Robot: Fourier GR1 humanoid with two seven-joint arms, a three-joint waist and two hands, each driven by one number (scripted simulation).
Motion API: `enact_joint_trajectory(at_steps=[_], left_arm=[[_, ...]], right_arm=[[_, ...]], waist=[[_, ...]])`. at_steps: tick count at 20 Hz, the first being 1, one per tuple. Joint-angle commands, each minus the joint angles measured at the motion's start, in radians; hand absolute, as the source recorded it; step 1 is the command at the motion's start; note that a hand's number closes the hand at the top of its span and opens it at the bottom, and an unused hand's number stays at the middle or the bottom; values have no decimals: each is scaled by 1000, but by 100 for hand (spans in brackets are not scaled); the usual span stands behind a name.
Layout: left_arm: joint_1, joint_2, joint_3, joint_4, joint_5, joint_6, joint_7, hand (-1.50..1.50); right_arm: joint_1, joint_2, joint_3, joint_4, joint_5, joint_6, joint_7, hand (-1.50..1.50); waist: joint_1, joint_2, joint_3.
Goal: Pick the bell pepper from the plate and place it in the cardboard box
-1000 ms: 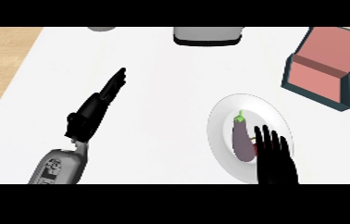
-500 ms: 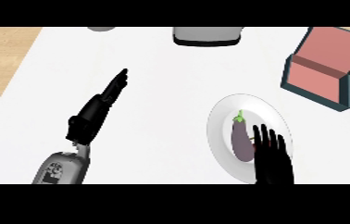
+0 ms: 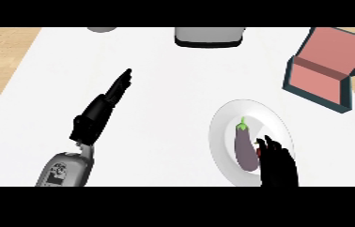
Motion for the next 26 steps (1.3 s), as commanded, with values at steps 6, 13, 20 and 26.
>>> enact_joint_trajectory(at_steps=[6, 13, 20, 26], left_arm=[[-3, -32, -2, 4, -28, 10, -1, 0], [-36, 0, 30, 0, 5, -29, 31, 0], [2, -41, 7, -24, -17, -6, 34, 0], [39, -5, 41, -63, -5, -33, 17, 0]], right_arm=[[-104, -22, -63, 42, -14, 10, -69, 150], [-330, -153, -356, 231, -374, 47, -403, 150], [-364, -150, -339, 214, -214, -138, -366, 150], [-236, -178, -346, -176, -261, 12, -305, 150]], waist=[[9, 9, 16], [21, 13, 18], [9, 8, 16], [-2, 4, 15]])
